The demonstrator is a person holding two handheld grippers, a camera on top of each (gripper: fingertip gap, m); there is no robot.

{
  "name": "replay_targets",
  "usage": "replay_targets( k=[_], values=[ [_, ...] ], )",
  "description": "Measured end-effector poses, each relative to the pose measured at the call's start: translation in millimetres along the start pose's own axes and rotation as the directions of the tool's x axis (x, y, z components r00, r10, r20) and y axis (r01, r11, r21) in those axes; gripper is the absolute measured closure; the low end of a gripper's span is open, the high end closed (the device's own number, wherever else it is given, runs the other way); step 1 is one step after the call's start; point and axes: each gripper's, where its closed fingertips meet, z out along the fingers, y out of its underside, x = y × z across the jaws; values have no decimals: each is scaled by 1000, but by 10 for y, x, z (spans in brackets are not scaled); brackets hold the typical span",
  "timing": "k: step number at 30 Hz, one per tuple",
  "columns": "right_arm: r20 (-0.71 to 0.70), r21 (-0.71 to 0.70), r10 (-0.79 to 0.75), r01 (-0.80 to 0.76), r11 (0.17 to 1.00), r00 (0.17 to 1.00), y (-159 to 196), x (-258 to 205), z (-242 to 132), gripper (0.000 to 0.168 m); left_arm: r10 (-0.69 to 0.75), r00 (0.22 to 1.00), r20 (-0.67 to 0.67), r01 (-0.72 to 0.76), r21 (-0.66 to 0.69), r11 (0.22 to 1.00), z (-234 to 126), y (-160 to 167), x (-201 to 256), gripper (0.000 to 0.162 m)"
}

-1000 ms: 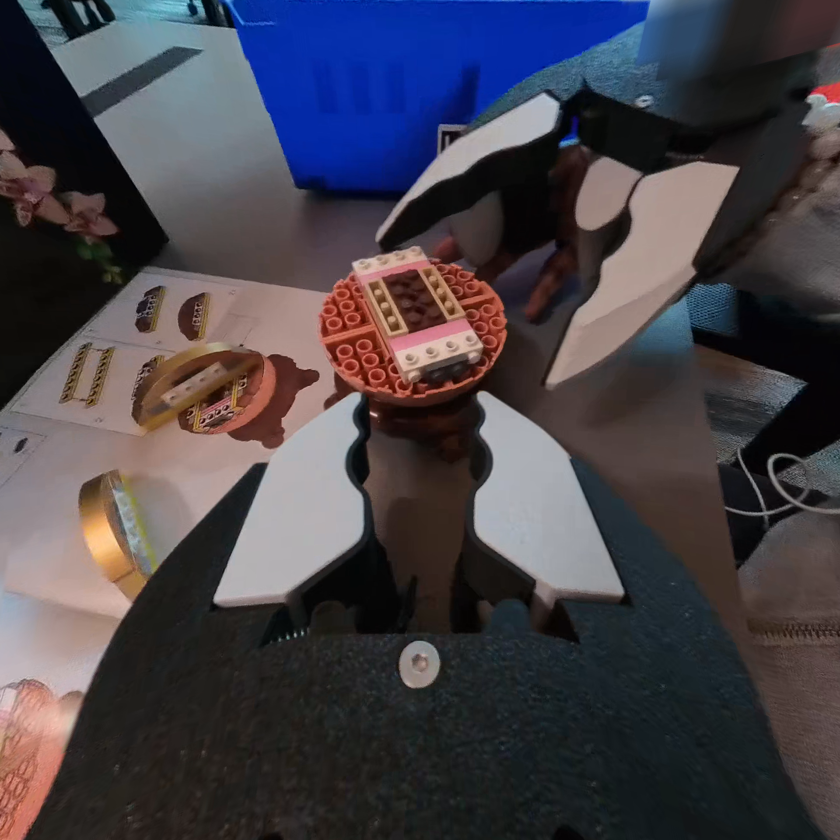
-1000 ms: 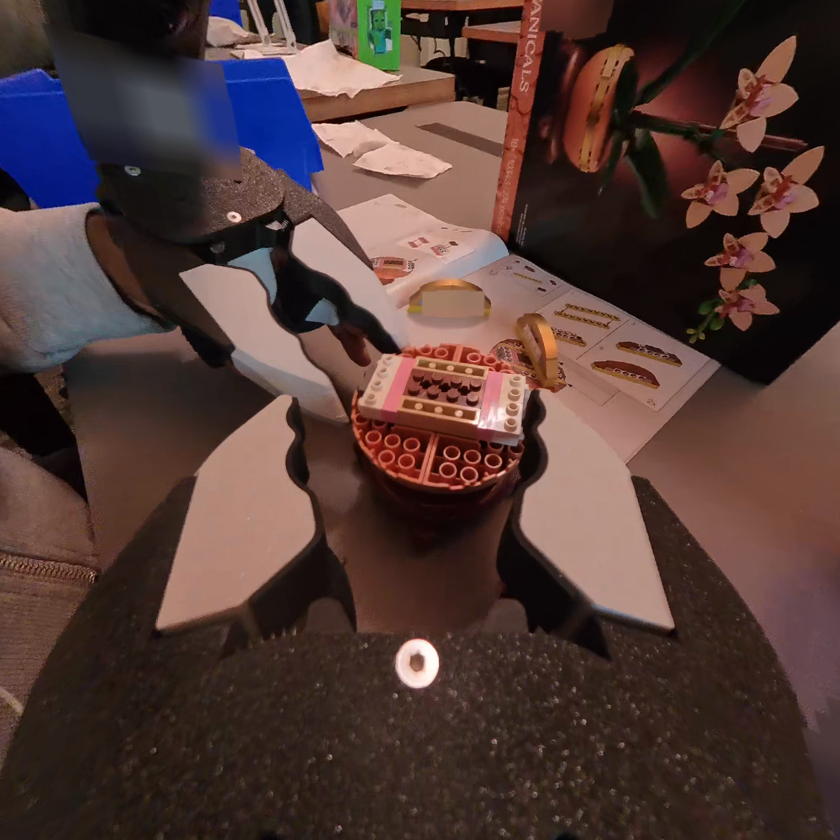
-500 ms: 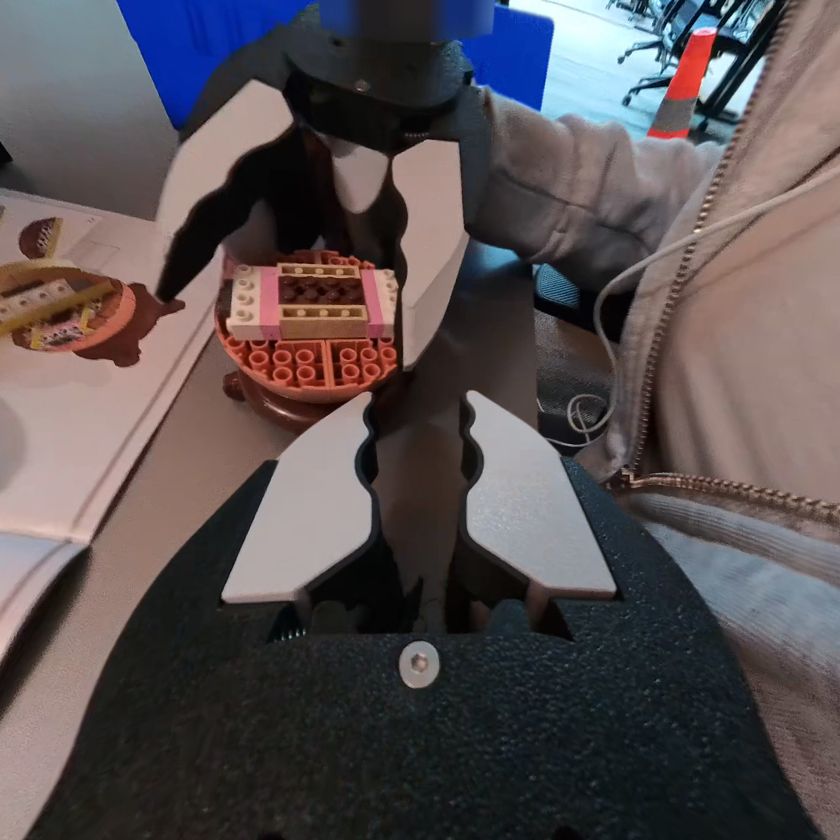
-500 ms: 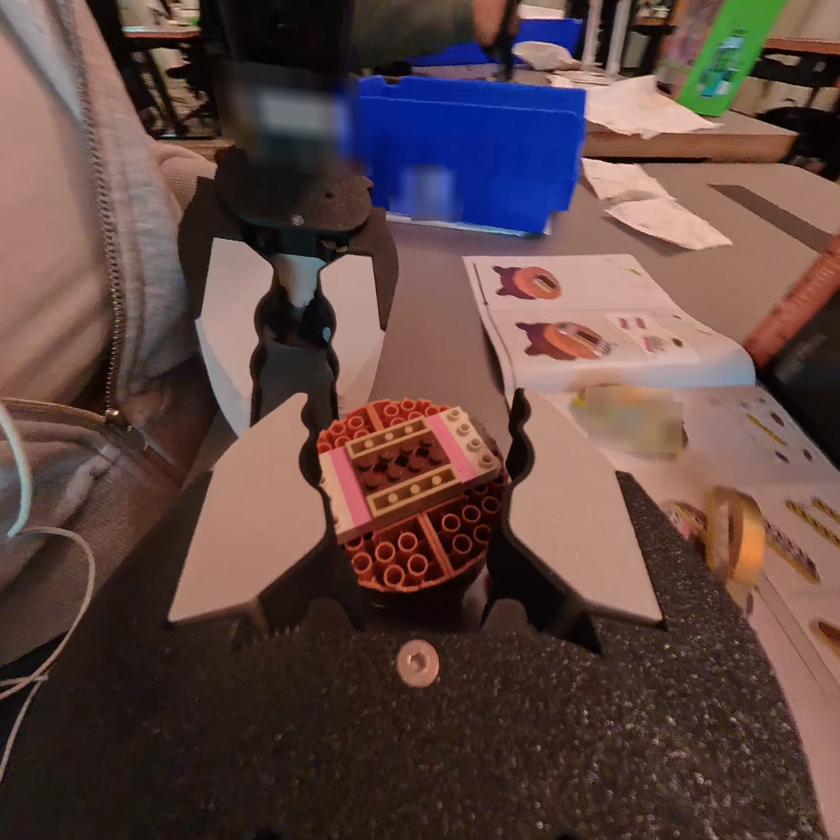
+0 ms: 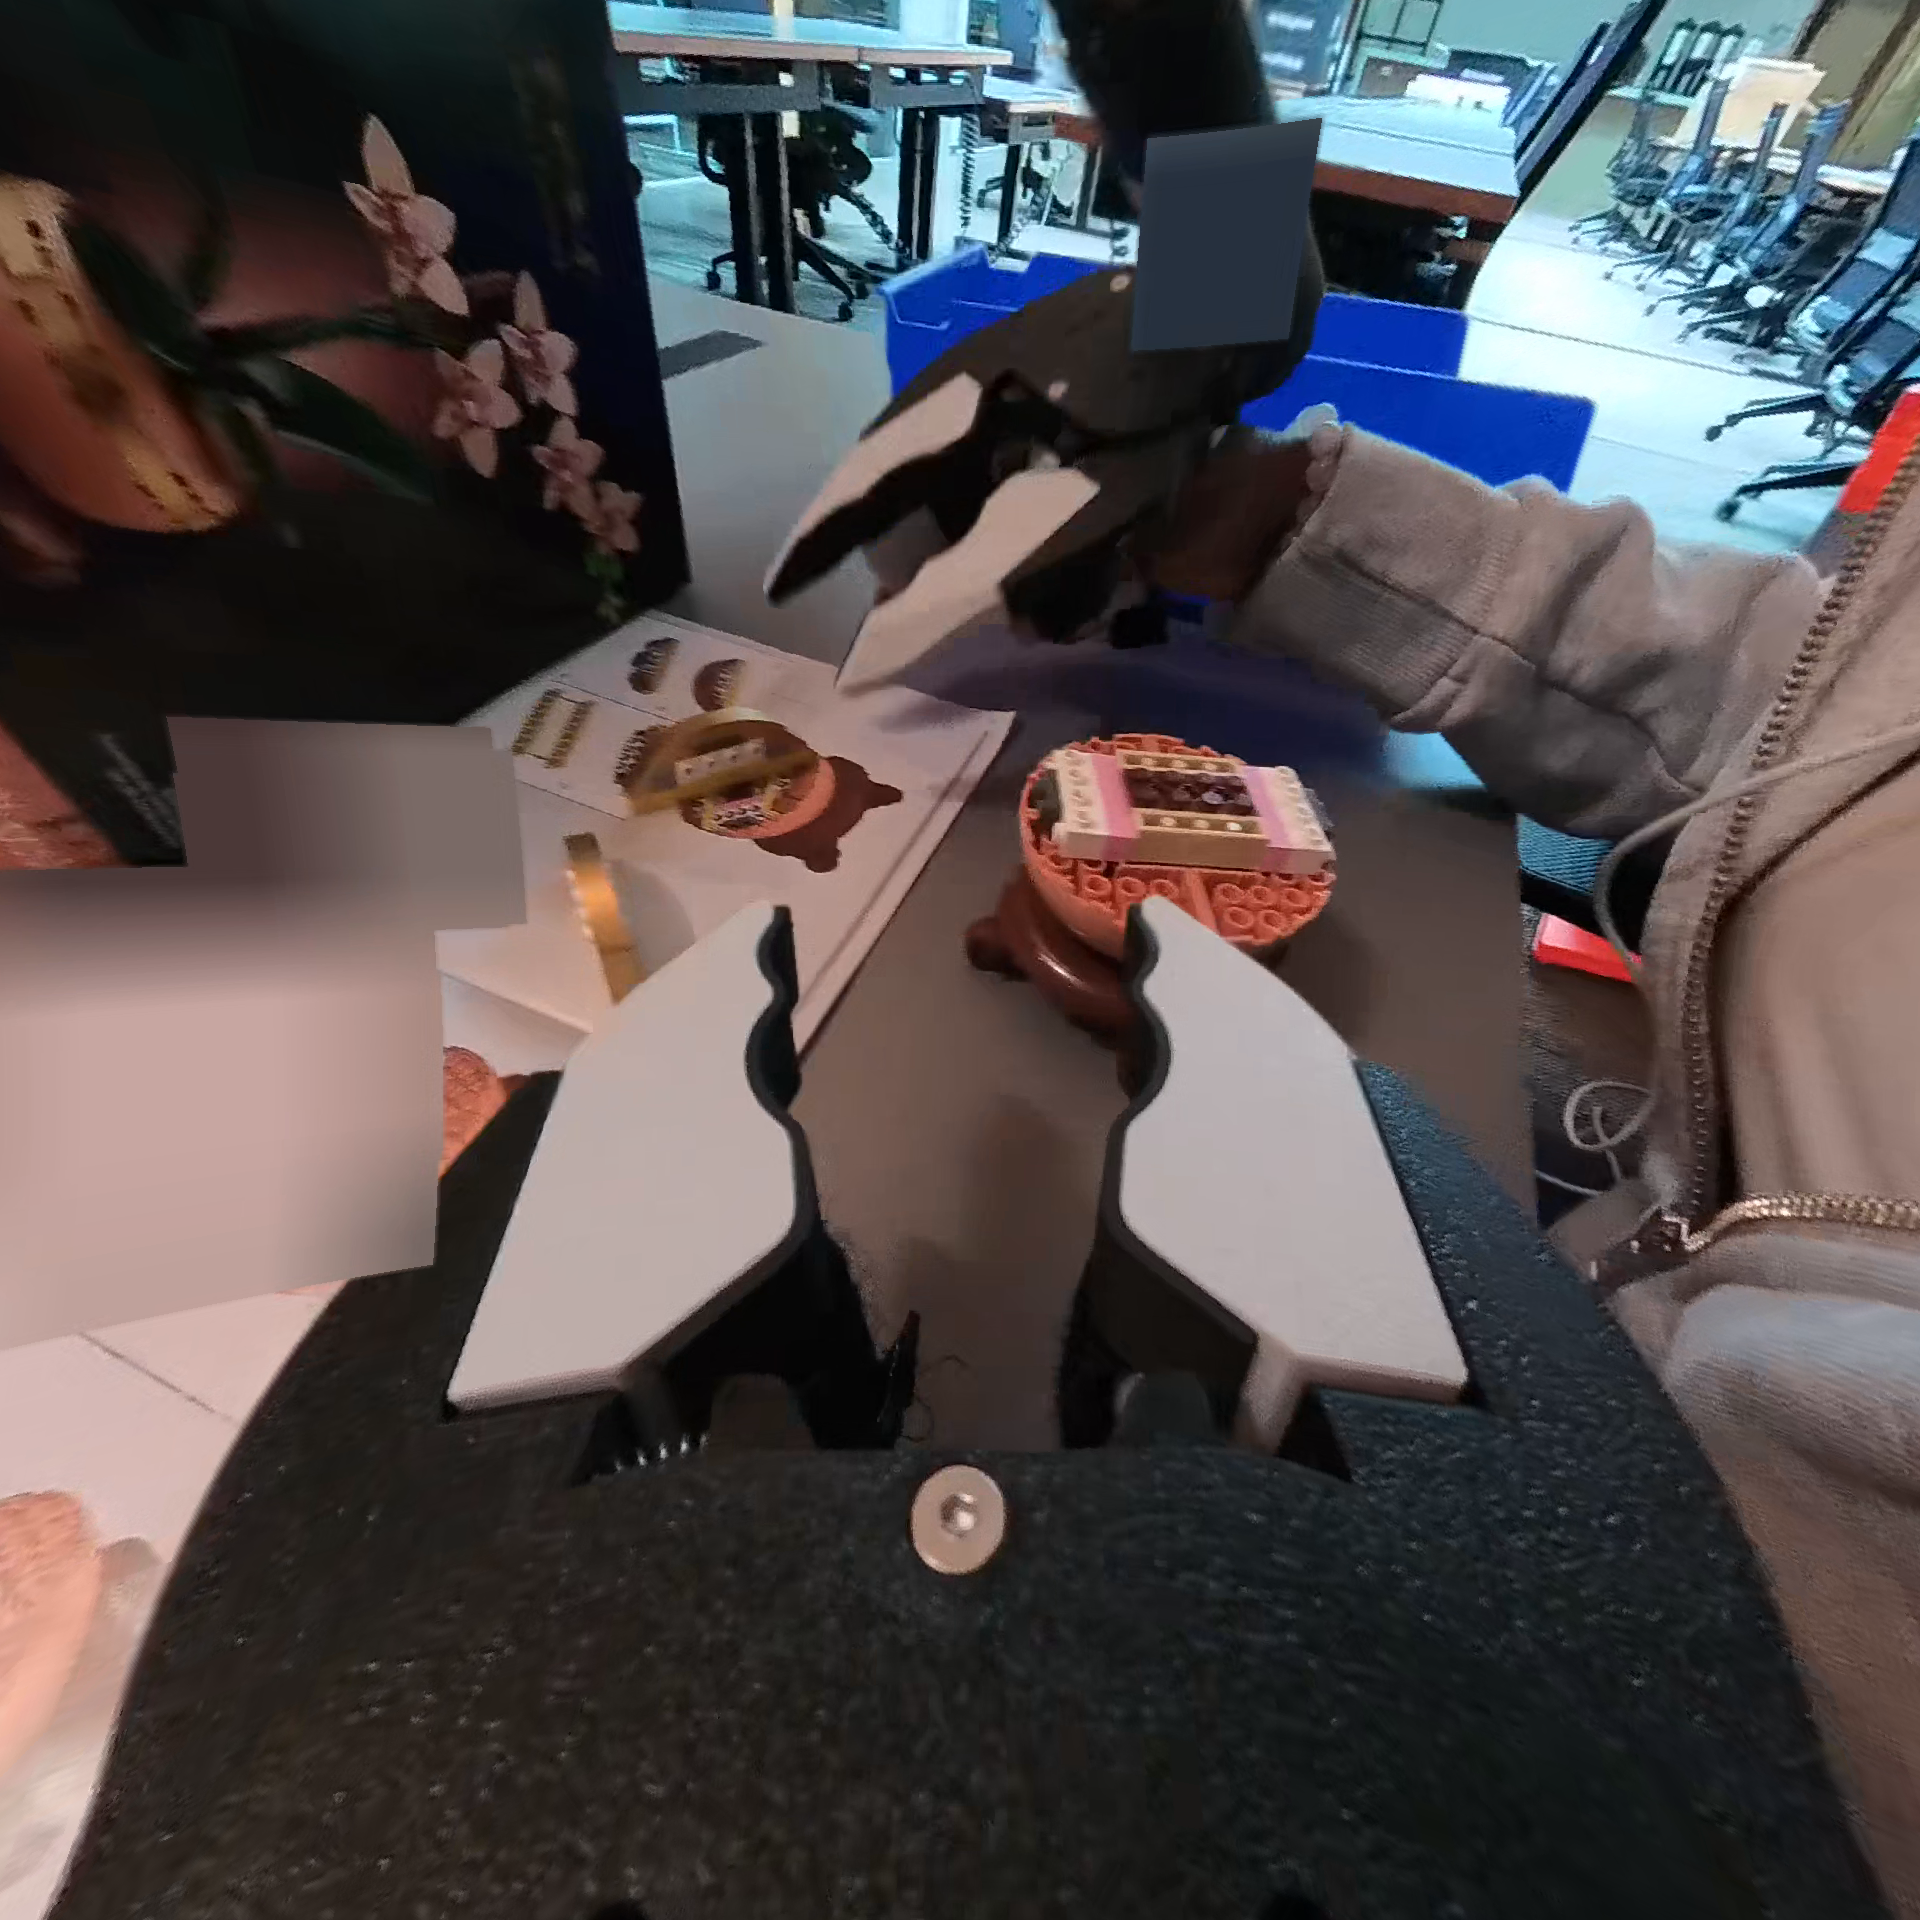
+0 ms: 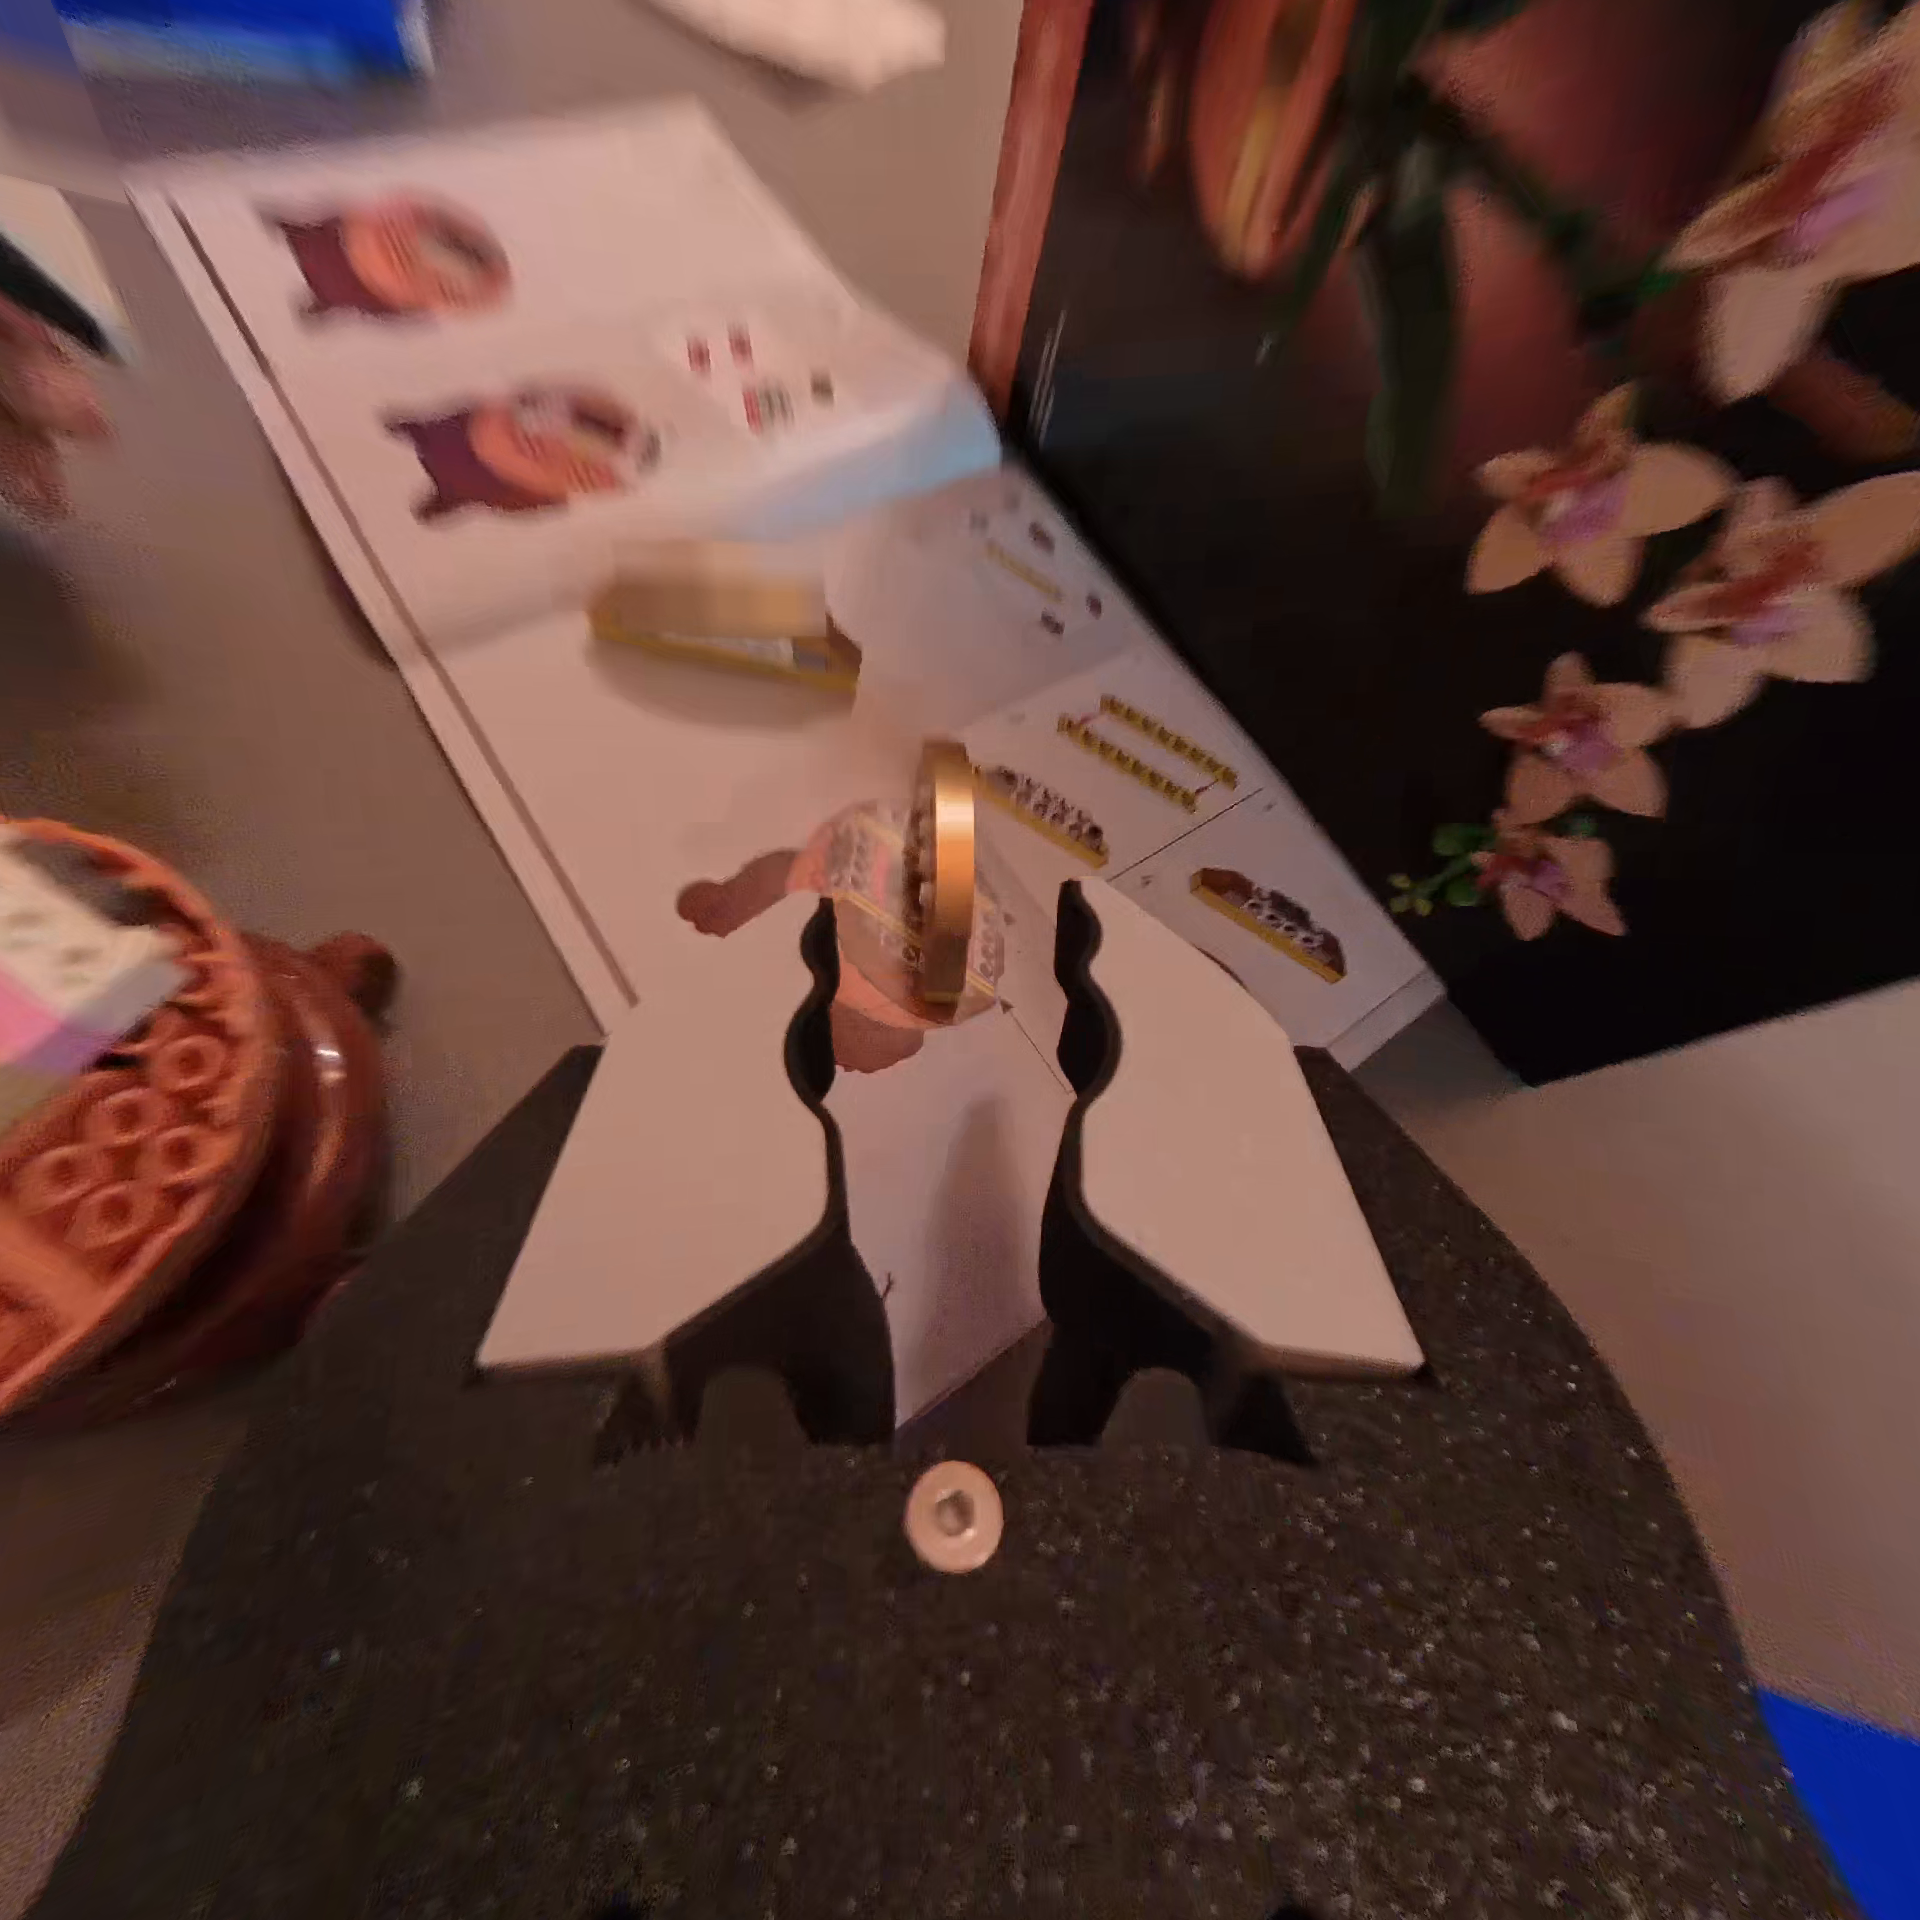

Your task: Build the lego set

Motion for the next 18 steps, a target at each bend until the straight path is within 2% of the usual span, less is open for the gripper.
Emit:
replay_targets(
  k=[2,4,6,9,11,12,13,14,15,16,17,18],
  values=[
    [34,-106,-26,30,994,999,106,-16,179,128,0,1000,17,0,15,1000,16,-10,-49,103],
    [61,-144,-35,44,989,998,140,-17,301,133,-14,1000,23,13,34,999,33,-7,-73,104],
    [67,-151,-42,52,987,997,137,1,349,157,-30,999,26,29,47,998,45,1,-96,105],
    [85,-72,120,-114,991,989,2,11,241,157,-40,999,37,38,59,998,37,-3,-149,106],
    [136,20,284,-289,957,949,-144,-2,62,157,-39,998,42,36,82,996,12,-40,-180,106],
    [169,73,316,-332,941,934,-234,-24,-59,157,-39,998,41,34,102,994,-4,-71,-190,107],
    [180,166,255,-284,944,950,-372,-69,-210,157,-36,999,37,31,129,991,-24,-111,-192,107],
    [96,290,100,-124,949,990,-534,-104,-391,157,-33,999,36,26,162,986,-45,-155,-193,109],
    [-89,378,-114,139,915,989,-688,-145,-588,157,-34,998,43,25,195,980,-69,-197,-206,111],
    [-315,358,-325,429,829,892,-813,-196,-771,157,-43,998,54,30,225,974,-90,-236,-223,112],
    [-465,247,-476,626,739,746,-885,-253,-895,158,-54,997,59,37,250,967,-110,-268,-232,112],
    [-500,144,-565,706,694,657,-899,-316,-943,157,-61,997,55,44,273,961,-124,-303,-223,112]
  ],
)
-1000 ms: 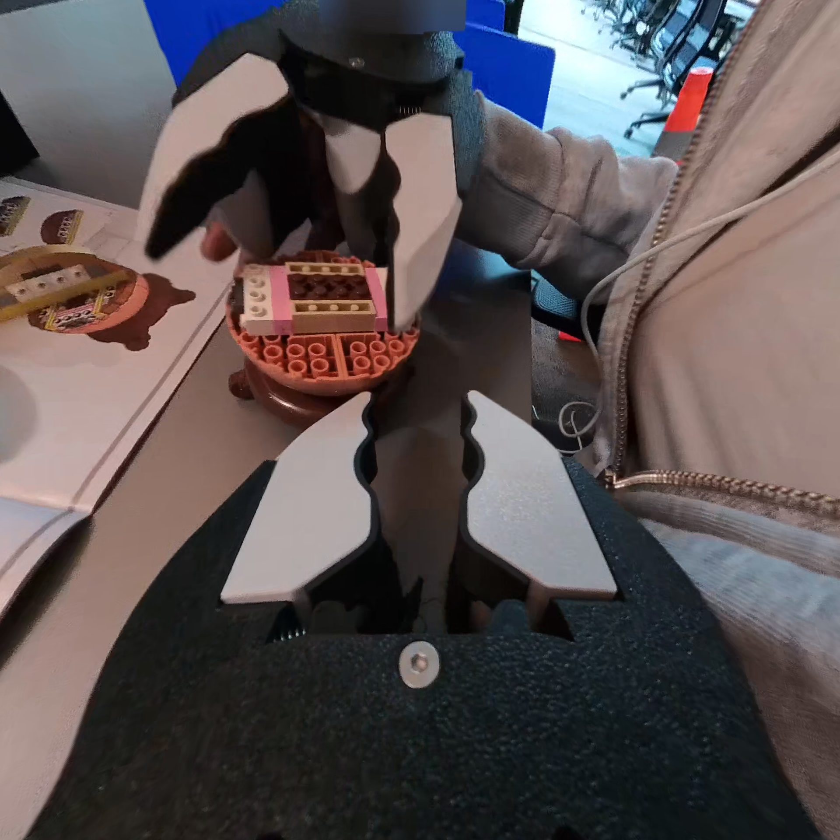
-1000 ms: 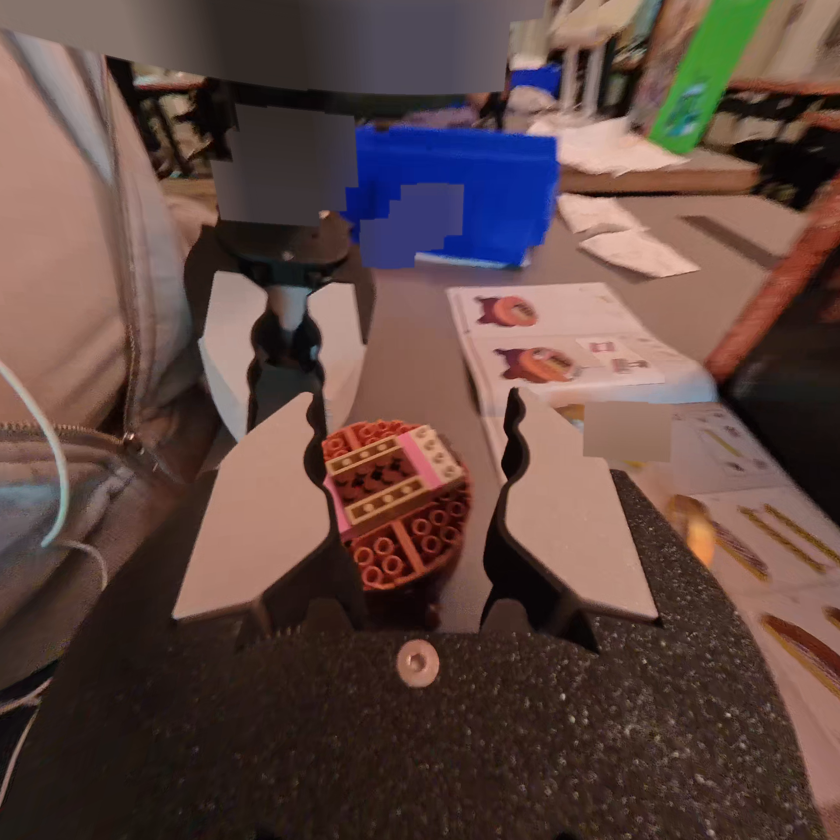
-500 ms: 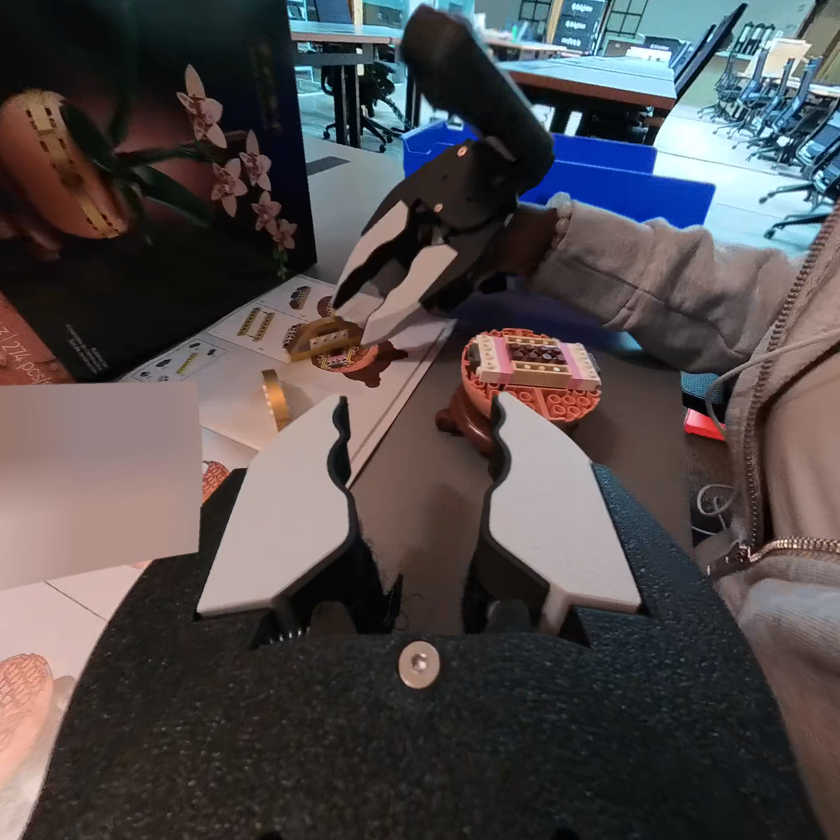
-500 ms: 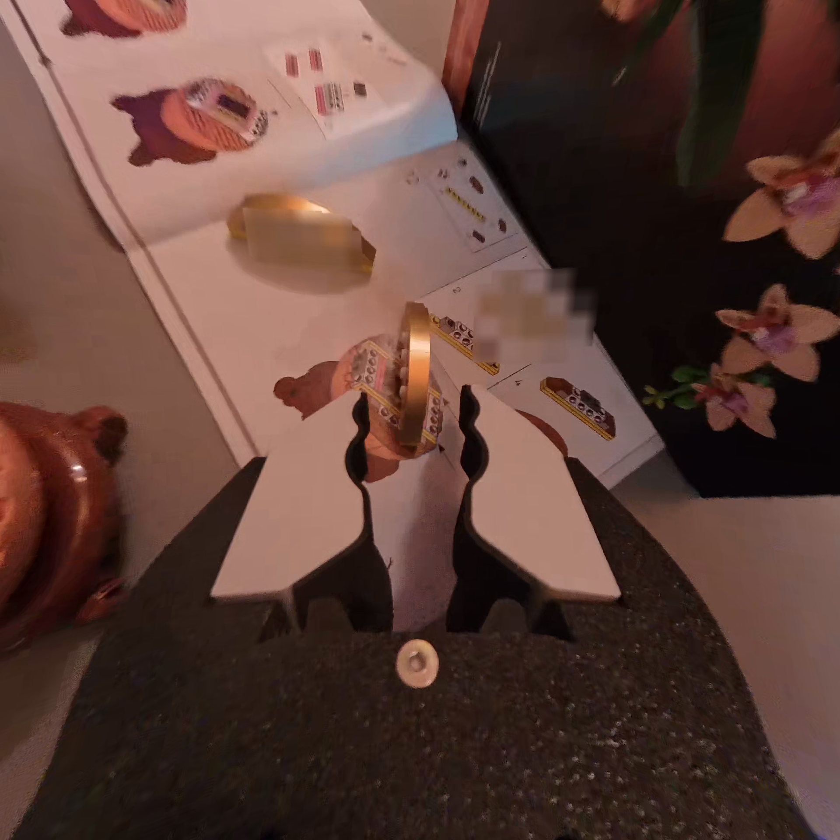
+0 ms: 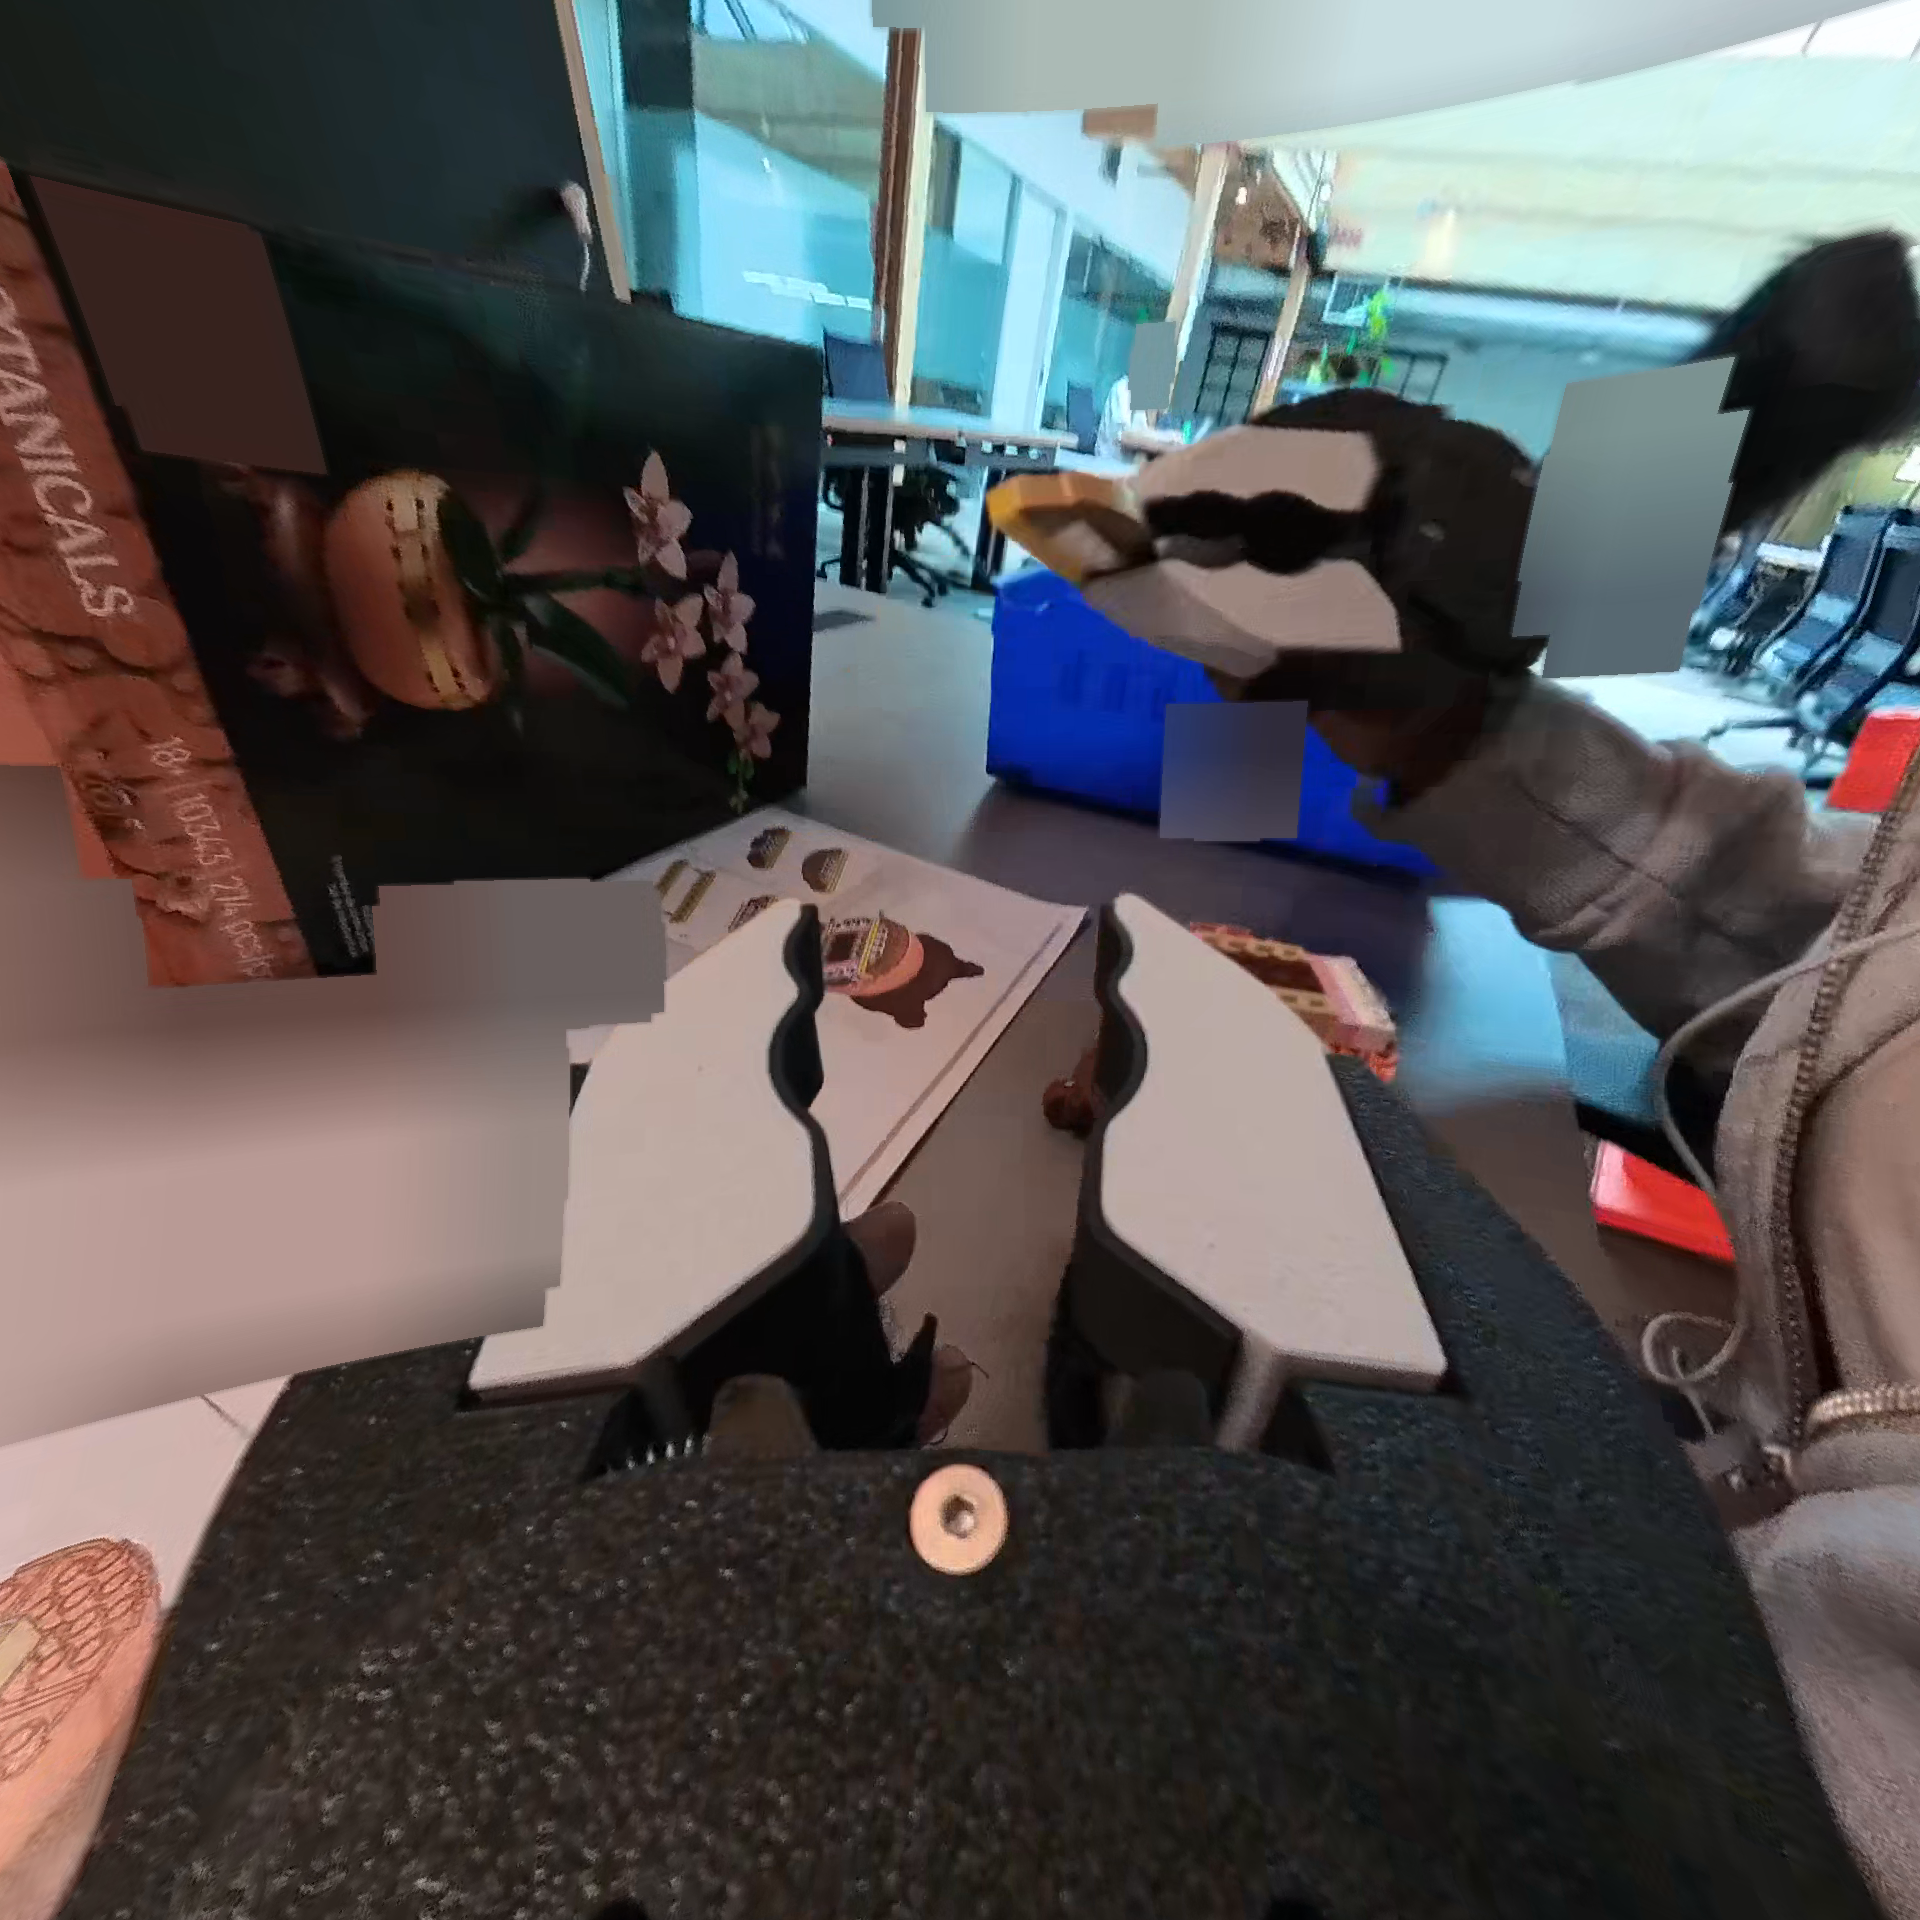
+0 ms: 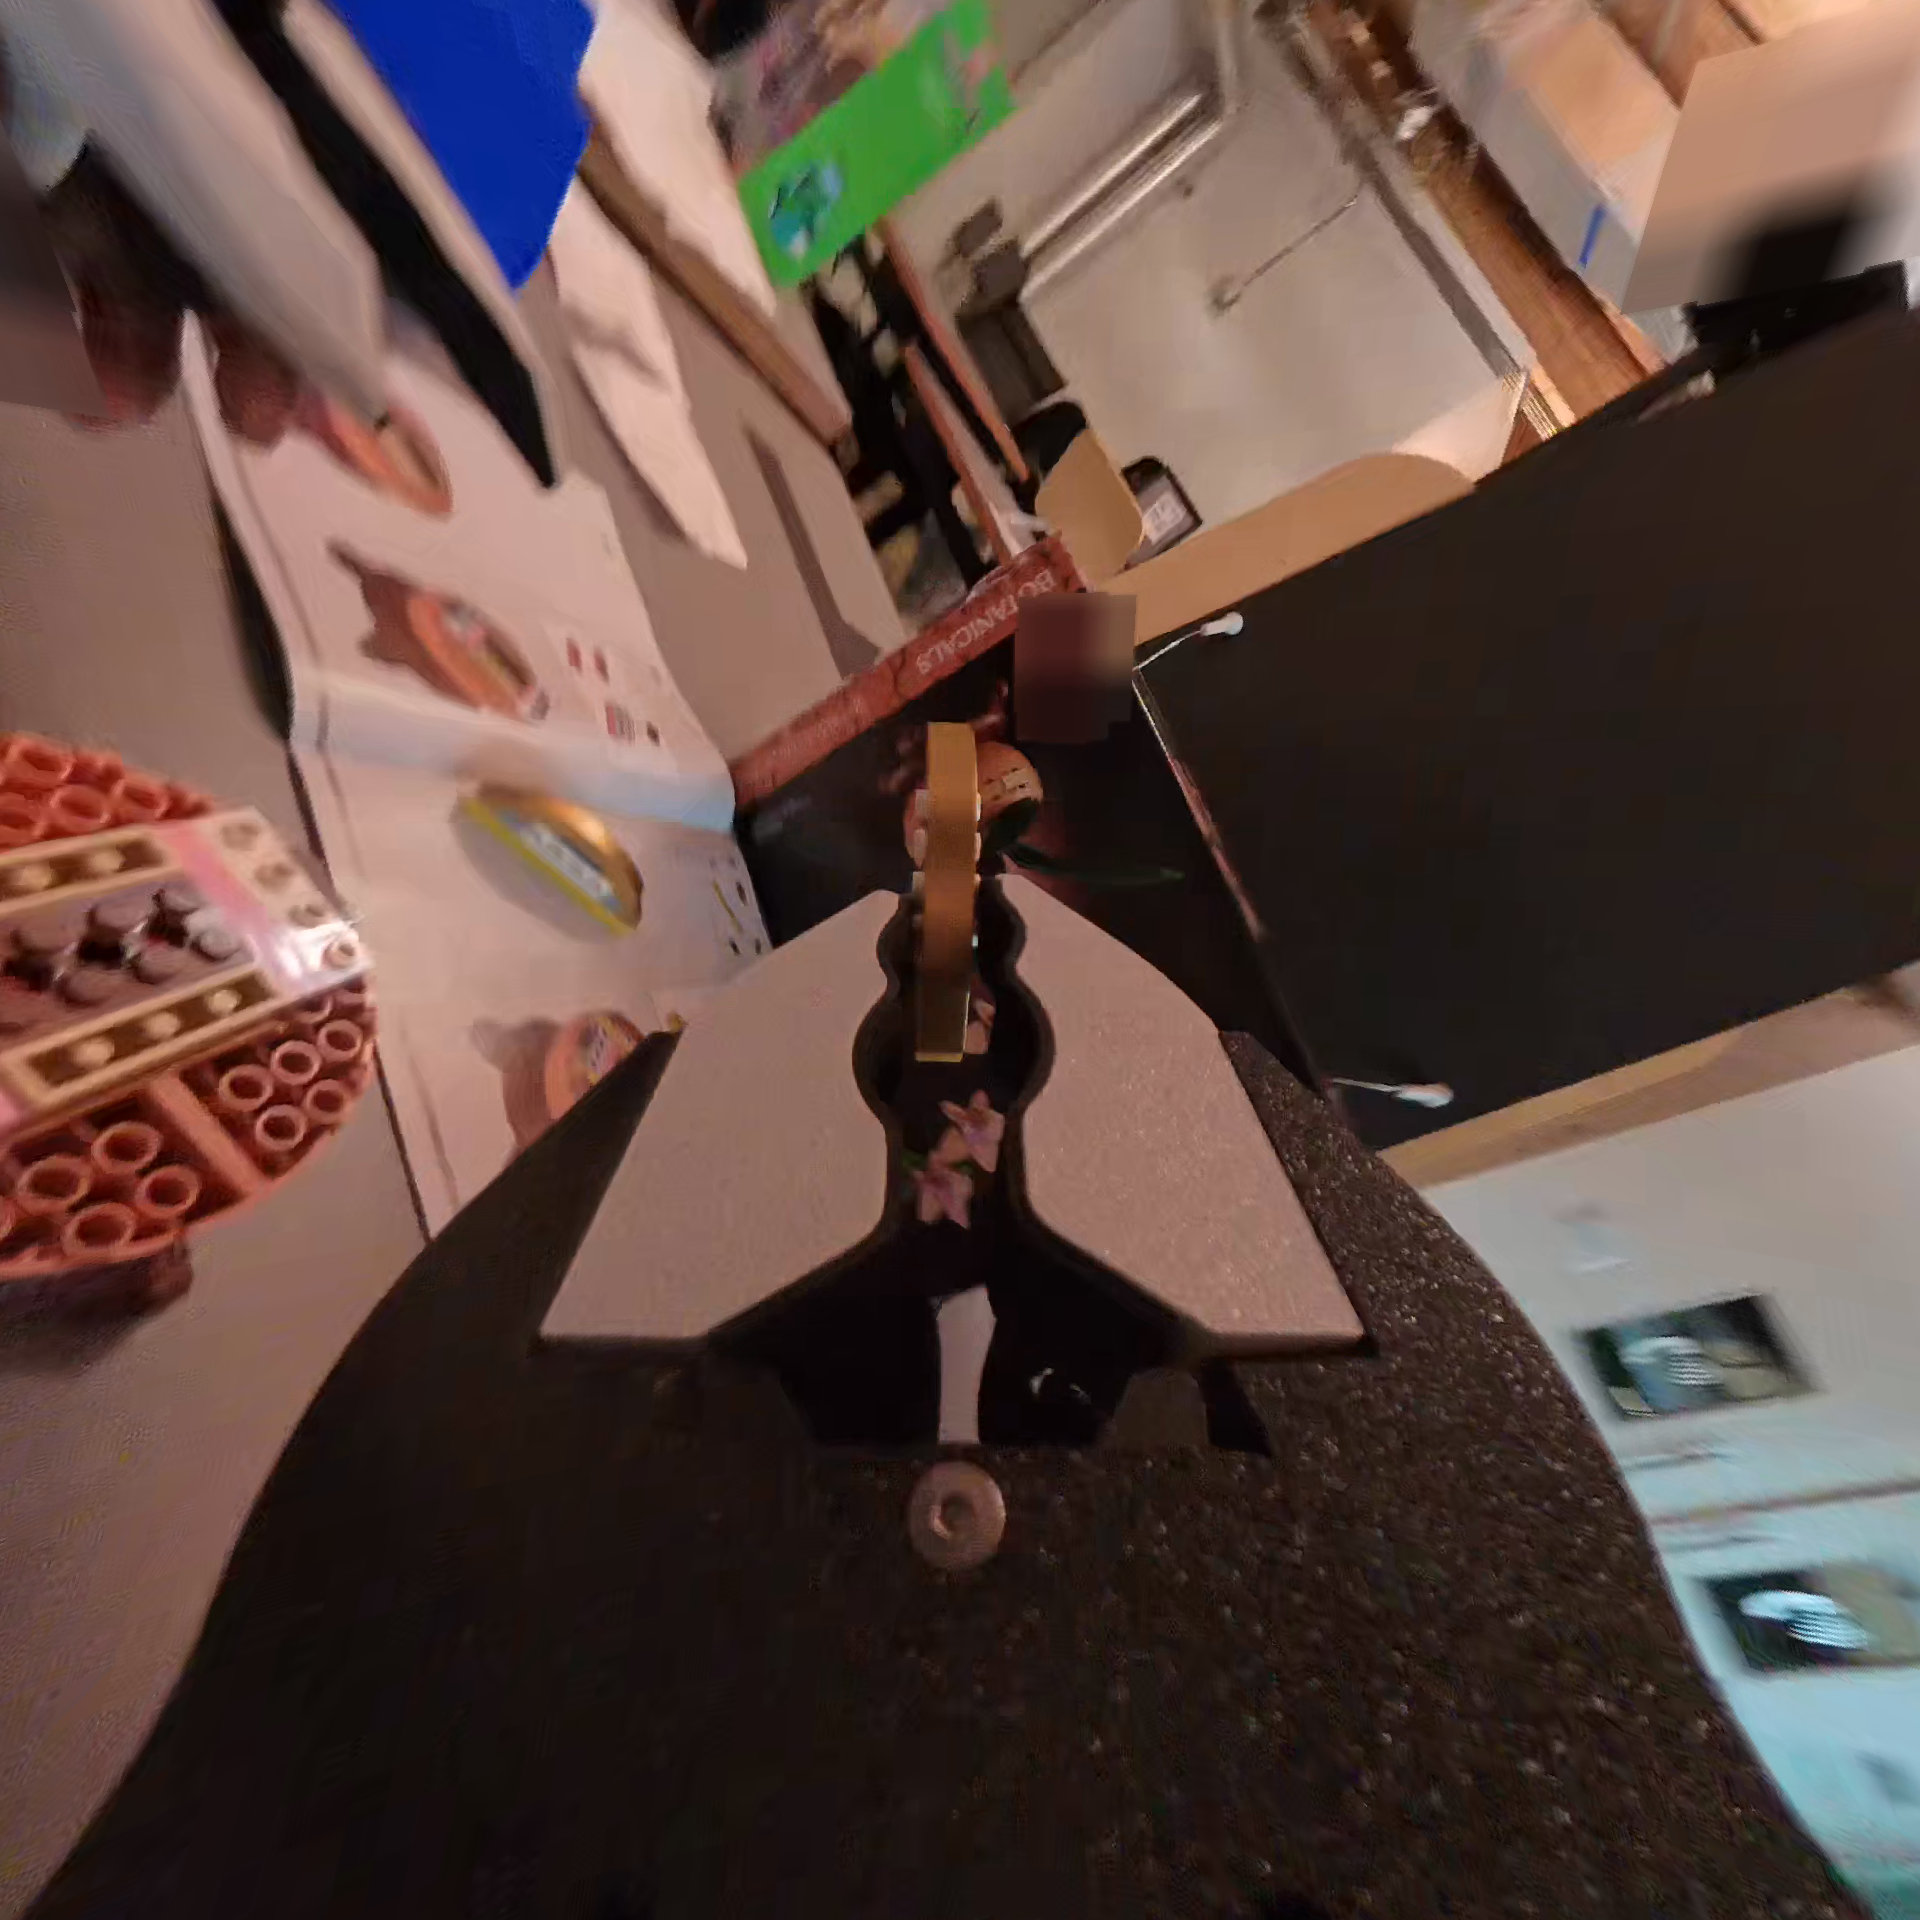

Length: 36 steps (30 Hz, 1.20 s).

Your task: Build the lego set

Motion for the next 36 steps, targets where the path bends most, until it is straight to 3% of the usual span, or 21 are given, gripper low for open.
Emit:
replay_targets(
  k=[6,10,12,15,18,20,23,26,27,28,31,33,36],
  values=[
    [-93,8,-215,217,976,972,-378,83,-222,157,50,998,-24,-47,92,995,41,-227,191,113],
    [-88,37,-215,219,975,973,-535,14,-299,157,120,990,-69,-114,90,989,125,-300,387,113],
    [-109,28,-137,141,990,985,-520,30,-345,157,158,984,-82,-152,80,985,156,-302,467,113],
    [-91,0,273,-274,962,958,-343,30,-416,157,209,973,-96,-205,50,977,178,-258,546,113],
    [-11,-77,710,-709,701,704,-106,-135,-520,157,238,968,-76,-238,15,971,155,-204,526,113],
    [54,-207,868,-845,493,493,16,-396,-557,156,215,974,-79,-215,7,977,131,-171,511,113],
    [104,-377,980,-905,195,168,87,-773,-551,157,157,981,-117,-162,-33,986,130,-66,523,113],
    [138,-356,968,-923,-147,-208,11,-791,-514,157,190,972,-136,-203,-87,975,172,26,526,112],
    [134,-351,948,-908,-228,-289,25,-783,-513,157,209,967,-144,-225,-101,969,201,42,525,112],
    [118,-353,937,-896,-269,-328,59,-795,-514,157,222,962,-160,-242,-118,963,240,60,527,112],
    [170,-329,924,-904,-274,-342,-5,-735,-505,157,140,958,-250,-192,-194,962,414,116,543,124],
    [269,-308,910,-924,-227,-314,-159,-653,-497,157,-93,929,-358,-11,-279,960,546,113,611,131],
    [325,-287,930,-955,-78,-174,-239,-660,-477,157,-422,747,-513,234,-391,890,637,-63,749,131]
  ],
)
